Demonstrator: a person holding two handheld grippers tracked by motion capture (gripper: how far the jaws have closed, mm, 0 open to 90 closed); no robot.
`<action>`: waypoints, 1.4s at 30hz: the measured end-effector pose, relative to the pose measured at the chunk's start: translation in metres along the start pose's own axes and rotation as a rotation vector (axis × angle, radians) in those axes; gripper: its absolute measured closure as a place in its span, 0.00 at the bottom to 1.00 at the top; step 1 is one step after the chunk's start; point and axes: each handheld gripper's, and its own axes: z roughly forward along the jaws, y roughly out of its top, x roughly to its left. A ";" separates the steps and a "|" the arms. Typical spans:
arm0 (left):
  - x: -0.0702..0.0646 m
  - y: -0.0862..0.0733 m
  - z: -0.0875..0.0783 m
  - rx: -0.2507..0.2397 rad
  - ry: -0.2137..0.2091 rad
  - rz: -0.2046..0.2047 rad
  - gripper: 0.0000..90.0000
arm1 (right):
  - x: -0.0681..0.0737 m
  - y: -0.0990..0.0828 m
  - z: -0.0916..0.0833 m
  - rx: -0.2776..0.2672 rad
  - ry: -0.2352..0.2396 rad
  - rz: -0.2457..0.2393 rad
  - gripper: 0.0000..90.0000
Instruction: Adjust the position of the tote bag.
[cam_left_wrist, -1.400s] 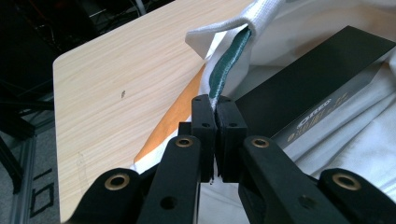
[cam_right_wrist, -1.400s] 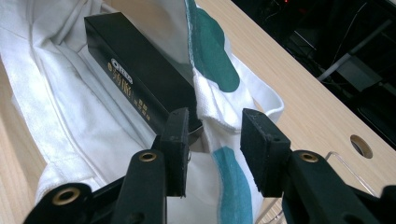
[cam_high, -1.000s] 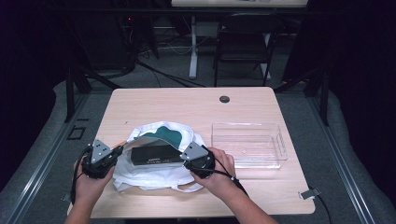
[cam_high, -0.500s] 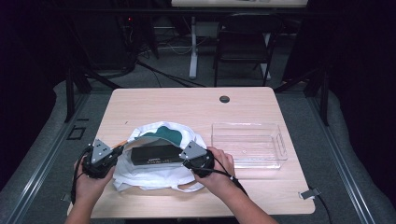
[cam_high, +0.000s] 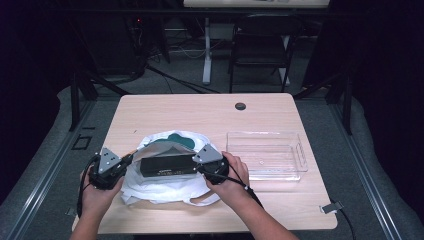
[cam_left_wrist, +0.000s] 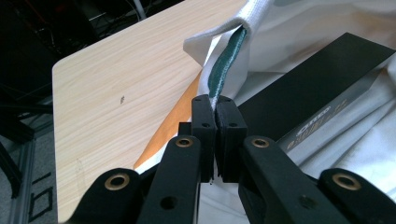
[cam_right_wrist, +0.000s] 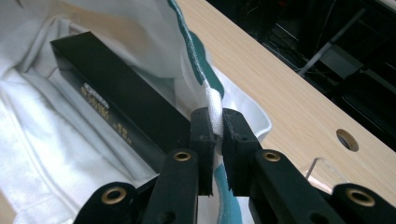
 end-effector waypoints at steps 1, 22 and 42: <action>0.000 0.000 0.001 -0.001 0.000 -0.004 0.98 | -0.001 0.001 0.001 0.000 -0.004 0.007 0.93; 0.016 0.031 0.016 0.092 0.004 0.008 0.98 | -0.018 0.013 0.019 0.030 -0.040 0.065 0.93; 0.028 0.048 0.040 0.178 0.011 -0.008 0.98 | -0.036 0.018 0.044 0.079 -0.028 0.156 0.93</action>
